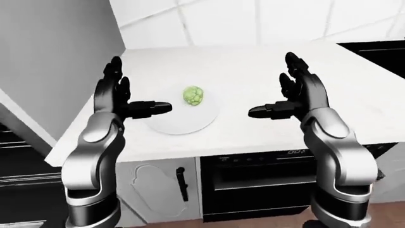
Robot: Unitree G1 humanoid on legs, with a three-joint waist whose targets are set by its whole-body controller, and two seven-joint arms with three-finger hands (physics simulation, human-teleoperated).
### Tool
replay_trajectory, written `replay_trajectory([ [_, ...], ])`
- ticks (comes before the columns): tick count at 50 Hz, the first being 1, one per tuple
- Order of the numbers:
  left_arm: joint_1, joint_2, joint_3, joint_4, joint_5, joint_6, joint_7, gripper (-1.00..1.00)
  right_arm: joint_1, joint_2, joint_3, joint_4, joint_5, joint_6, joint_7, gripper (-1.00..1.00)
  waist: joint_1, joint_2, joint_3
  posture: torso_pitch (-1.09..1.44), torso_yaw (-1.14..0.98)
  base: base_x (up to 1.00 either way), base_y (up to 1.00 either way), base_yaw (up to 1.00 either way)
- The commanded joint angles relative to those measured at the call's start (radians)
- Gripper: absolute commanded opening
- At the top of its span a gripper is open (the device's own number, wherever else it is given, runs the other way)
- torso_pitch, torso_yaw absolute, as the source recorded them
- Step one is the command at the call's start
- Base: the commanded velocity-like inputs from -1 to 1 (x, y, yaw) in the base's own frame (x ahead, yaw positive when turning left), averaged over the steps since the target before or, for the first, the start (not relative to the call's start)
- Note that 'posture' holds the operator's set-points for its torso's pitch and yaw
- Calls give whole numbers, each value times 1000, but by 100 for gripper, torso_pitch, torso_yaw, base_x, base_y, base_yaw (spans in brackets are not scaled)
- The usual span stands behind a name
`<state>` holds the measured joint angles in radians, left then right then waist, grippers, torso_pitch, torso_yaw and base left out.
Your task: Place the broccoli on the top rack of the oven.
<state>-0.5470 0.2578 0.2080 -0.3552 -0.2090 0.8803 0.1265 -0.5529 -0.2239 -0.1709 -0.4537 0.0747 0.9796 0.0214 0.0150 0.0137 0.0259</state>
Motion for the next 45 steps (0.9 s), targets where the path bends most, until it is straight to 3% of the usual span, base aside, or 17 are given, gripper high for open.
replay_trajectory([
  [1,-23,12,21,-28,12,-43,10,100,-32,0,10,-16,1,-52,2,100,5,-2,-23,0,0,0,0,100],
  [6,-2,14,25,-3,14,-79,2,100,-49,3,27,22,-20,-69,-2,100,24,-2,-14,0,0,0,0,99],
  [7,-2,13,25,-1,13,-81,2,100,-48,7,31,31,-25,-79,-3,100,2,-6,-14,0,0,0,0,17],
  [8,-3,13,25,2,12,-81,3,100,-52,5,35,38,-34,-73,-1,100,18,-10,1,0,0,0,0,0],
  [9,1,13,26,12,14,-93,1,100,-57,4,33,41,-37,-68,1,100,21,-20,1,0,0,0,0,0],
  [11,1,15,27,14,13,-93,0,100,-68,3,27,32,-40,-50,2,100,18,-60,8,0,0,0,0,0],
  [12,3,16,27,18,14,-99,-2,100,-68,3,28,37,-41,-54,5,100,18,-38,7,0,0,0,0,0],
  [19,2,20,27,9,11,-94,-4,100,-85,-1,26,17,-45,-30,15,100,-9,-5,-14,0,0,0,0,0],
  [27,-5,23,32,-3,6,-77,-4,100,-104,1,24,-4,-33,-15,18,100,-14,-4,-22,0,0,0,0,0],
  [28,-2,23,31,3,7,-87,-6,100,-105,1,26,-4,-32,-16,18,100,-13,-1,-45,0,0,8,0,0],
  [30,1,22,31,-2,6,-86,-5,100,-100,1,25,-4,-31,-24,19,100,-12,0,-19,0,0,11,0,0],
  [34,3,22,30,0,7,-91,-7,100,-92,-4,18,-22,-25,-13,21,100,-10,-14,-9,0,0,12,0,0],
  [37,-12,20,26,5,7,-85,-3,100,-96,-8,15,-22,-23,-8,19,100,-10,-39,-6,0,0,12,0,0],
  [39,-18,22,27,-1,4,-73,-1,100,-102,-9,16,-15,-21,-10,19,100,-10,-27,-13,0,0,12,0,0],
  [42,-20,26,30,-7,1,-64,-1,100,-104,-8,21,-7,-22,-15,17,100,-14,-33,-14,0,0,12,0,0],
  [45,-15,26,30,-7,1,-69,-2,100,-99,-2,25,-6,-25,-15,13,100,-15,-16,-10,0,0,13,0,0],
])
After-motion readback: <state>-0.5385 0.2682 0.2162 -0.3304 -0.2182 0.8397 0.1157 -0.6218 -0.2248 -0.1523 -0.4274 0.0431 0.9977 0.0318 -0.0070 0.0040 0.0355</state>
